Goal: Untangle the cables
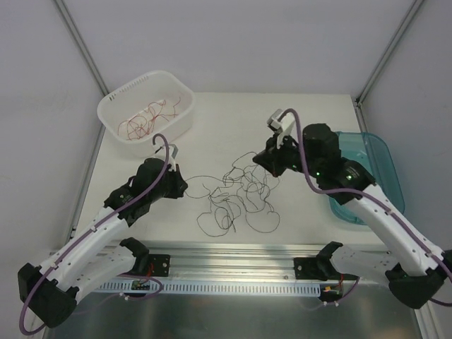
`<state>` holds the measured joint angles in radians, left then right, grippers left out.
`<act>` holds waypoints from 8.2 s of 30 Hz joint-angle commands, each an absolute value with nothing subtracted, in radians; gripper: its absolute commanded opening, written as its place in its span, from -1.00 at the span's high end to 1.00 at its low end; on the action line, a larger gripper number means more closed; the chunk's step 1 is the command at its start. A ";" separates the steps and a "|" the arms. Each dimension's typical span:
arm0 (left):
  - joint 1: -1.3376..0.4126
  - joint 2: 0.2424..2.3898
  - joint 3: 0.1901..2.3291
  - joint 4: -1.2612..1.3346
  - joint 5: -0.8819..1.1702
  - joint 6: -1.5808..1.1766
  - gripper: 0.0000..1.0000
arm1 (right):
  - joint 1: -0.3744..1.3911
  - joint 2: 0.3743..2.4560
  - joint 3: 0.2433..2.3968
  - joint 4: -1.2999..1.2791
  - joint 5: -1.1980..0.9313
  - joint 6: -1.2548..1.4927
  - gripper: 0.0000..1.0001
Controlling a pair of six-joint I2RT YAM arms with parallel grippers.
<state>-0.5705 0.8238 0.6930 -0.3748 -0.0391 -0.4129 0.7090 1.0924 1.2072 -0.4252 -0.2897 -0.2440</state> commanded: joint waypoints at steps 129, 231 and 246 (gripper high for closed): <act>-0.078 0.799 0.626 -0.336 0.423 -0.232 -0.98 | 0.425 1.052 1.042 -0.526 0.009 0.121 -0.59; -0.755 1.193 0.741 -0.109 0.037 -0.607 -0.99 | 0.689 1.226 1.185 -0.701 0.412 0.204 -0.81; -0.788 1.561 0.977 -0.132 0.023 -0.601 -0.96 | 0.483 1.068 0.678 -0.542 0.350 0.627 -0.81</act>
